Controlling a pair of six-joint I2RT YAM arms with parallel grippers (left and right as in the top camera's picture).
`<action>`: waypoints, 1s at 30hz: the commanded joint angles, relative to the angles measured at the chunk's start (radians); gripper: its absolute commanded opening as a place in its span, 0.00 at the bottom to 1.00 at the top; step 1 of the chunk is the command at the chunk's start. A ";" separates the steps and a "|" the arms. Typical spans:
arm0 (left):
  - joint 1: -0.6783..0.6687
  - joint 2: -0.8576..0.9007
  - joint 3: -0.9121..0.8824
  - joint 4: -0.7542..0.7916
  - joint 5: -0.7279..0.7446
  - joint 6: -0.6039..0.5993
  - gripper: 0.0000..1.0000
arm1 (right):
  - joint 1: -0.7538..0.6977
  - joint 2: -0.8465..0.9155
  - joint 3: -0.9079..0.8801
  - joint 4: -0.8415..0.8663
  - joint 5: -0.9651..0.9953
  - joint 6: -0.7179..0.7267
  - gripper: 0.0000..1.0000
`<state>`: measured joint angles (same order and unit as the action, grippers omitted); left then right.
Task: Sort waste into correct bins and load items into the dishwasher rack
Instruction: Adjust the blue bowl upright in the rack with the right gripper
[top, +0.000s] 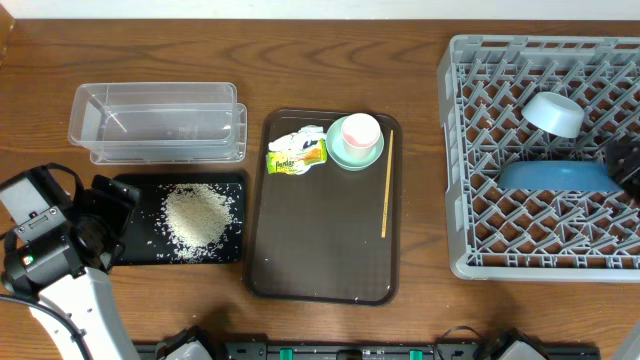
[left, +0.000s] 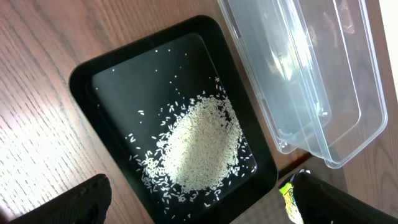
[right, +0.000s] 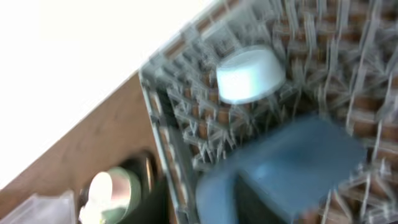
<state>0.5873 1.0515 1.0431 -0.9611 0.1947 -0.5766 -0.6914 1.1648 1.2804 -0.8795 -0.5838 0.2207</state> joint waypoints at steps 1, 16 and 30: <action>0.003 0.000 0.019 0.001 -0.013 -0.002 0.95 | 0.046 0.045 -0.011 0.055 0.004 0.020 0.01; 0.003 0.000 0.019 0.002 -0.013 -0.002 0.95 | 0.176 0.203 -0.013 -0.070 0.198 0.026 0.01; 0.003 0.000 0.019 0.001 -0.013 -0.002 0.95 | 0.176 0.140 -0.013 -0.282 0.306 0.000 0.01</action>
<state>0.5873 1.0515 1.0431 -0.9611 0.1951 -0.5766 -0.5190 1.3575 1.2667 -1.1515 -0.2943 0.2298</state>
